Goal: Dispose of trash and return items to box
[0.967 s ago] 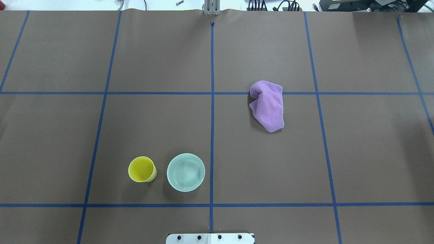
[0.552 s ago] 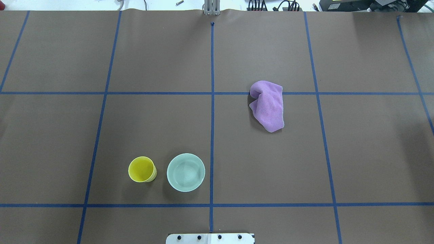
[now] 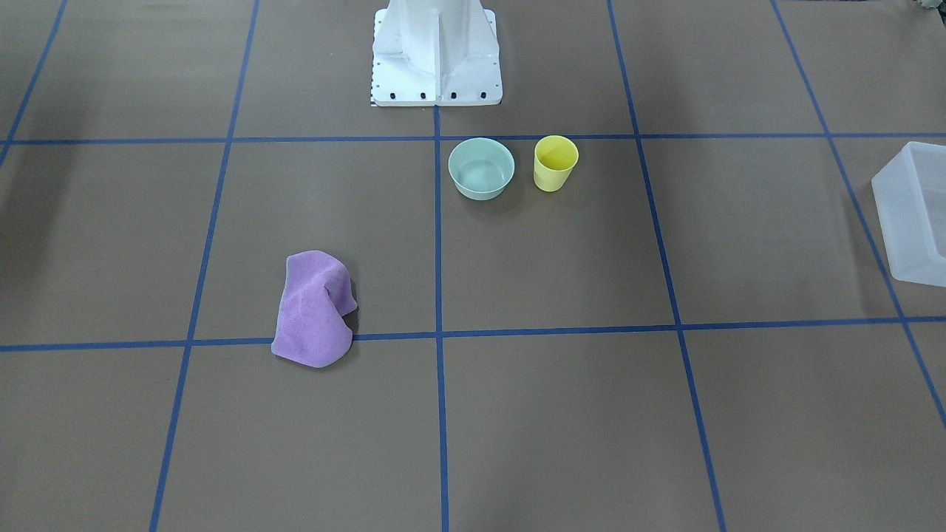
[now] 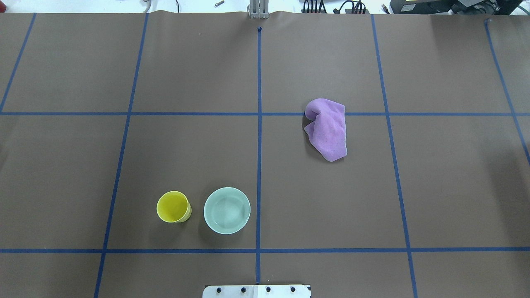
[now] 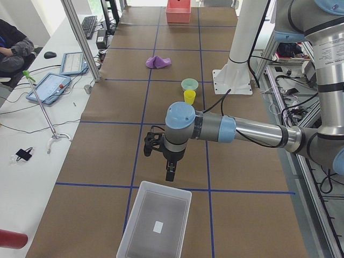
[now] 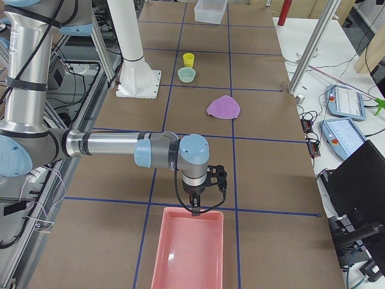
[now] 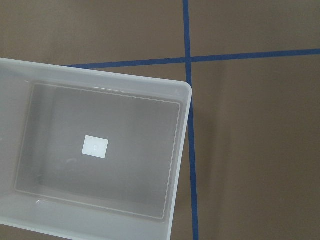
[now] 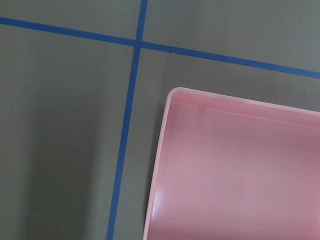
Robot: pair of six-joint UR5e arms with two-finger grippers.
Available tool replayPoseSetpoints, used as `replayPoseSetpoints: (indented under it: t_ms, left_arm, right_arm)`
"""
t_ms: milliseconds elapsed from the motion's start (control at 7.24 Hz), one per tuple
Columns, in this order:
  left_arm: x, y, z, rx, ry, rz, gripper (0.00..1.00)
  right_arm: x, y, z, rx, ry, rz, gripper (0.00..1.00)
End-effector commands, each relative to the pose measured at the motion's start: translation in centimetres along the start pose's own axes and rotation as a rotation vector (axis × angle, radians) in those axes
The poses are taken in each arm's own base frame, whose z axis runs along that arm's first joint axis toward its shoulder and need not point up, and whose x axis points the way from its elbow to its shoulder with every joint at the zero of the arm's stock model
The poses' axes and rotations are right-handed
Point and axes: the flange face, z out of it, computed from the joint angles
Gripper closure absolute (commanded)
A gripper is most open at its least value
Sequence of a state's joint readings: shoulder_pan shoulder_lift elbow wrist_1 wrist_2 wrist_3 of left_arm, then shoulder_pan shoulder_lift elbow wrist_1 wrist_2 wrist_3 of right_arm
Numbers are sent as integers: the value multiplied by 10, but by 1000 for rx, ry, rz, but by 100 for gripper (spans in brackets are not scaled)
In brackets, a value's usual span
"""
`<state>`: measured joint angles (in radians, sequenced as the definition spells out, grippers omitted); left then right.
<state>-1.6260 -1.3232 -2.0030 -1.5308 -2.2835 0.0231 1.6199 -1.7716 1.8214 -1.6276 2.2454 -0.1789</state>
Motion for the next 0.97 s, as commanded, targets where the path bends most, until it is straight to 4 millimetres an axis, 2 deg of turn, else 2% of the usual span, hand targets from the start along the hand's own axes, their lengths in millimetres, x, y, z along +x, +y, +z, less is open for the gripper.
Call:
replayPoseSetpoints:
  t_ms: [0, 138, 276, 414, 552, 690, 829]
  left_arm:
    - [10, -12, -12, 107, -2, 89, 1]
    - [17, -18, -20, 185, -5, 155, 1]
    - [25, -32, -27, 258, -2, 217, 1]
    - [29, -36, -31, 282, 7, 253, 1]
    - [33, -31, -28, 288, 52, 272, 1]
    - [51, -34, -32, 302, 98, 303, 1]
    - [88, -43, -15, 246, 207, 362, 1]
  right_arm:
    - [-10, -6, -10, 31, -27, -20, 0]
    - [-25, -16, -21, 110, -89, -76, 0]
    - [-37, -22, -28, 167, -168, -49, 0]
    - [-55, -32, -37, 230, -178, -94, 0]
    - [-96, -48, -34, 234, -202, -75, 0]
    - [-139, -74, -34, 237, -193, -28, 0]
    - [-191, -86, -25, 235, -138, -34, 0]
